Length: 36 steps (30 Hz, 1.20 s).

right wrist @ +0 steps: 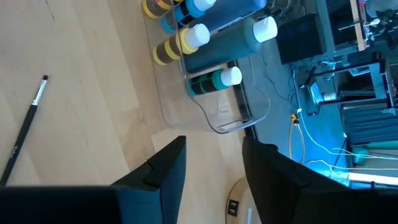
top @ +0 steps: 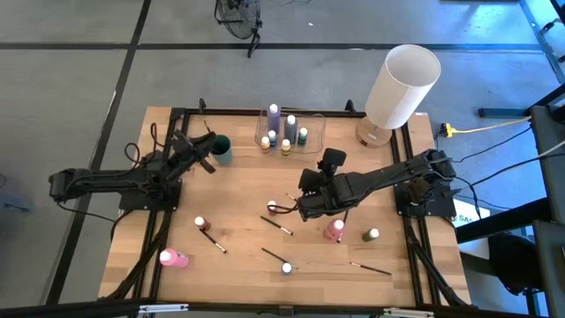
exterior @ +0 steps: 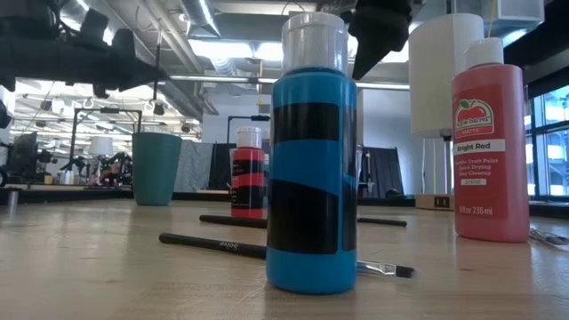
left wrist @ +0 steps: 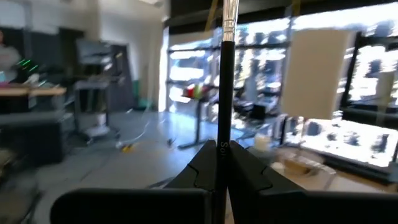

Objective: Pick & Place Paint Supplies
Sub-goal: Put the silver paint brush into the green cup

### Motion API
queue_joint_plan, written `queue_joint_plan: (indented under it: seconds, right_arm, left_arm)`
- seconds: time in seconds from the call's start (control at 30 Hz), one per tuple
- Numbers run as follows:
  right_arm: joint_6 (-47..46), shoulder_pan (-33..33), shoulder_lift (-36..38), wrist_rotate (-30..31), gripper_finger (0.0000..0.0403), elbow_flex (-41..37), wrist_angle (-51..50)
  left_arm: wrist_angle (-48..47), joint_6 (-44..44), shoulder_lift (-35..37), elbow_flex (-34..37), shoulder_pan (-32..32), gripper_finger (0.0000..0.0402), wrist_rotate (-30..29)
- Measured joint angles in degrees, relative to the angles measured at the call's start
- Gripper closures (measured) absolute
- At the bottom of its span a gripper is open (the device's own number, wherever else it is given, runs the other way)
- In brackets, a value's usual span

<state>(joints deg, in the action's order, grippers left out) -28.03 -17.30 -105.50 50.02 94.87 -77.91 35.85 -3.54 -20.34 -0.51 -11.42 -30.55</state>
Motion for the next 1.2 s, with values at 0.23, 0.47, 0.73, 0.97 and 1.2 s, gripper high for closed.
queue_joint_plan:
  seconds: [0.23,0.47,0.73,0.97,1.2]
  right_arm:
    - [0.0,0.0,0.0,0.1,0.0243,0.0,1.3]
    - [3.9,0.0,0.0,4.2,0.0243,0.0,9.5]
    - [25.7,1.8,0.0,-7.7,0.026,0.0,39.1]
    - [34.4,4.3,0.0,-27.7,0.0282,0.0,57.3]
    - [34.3,5.8,0.0,-33.7,0.0283,0.0,61.5]
  left_arm:
    - [5.9,-1.3,-0.2,0.0,0.0,0.039,8.5]
    - [10.9,1.7,-0.3,0.0,0.2,0.039,15.2]
    - [17.2,6.7,-3.3,0.0,1.1,0.039,20.4]
    - [25.2,1.7,-12.2,-1.3,10.6,0.039,19.9]
    - [25.8,-4.1,-20.9,-2.9,18.8,0.0391,11.9]
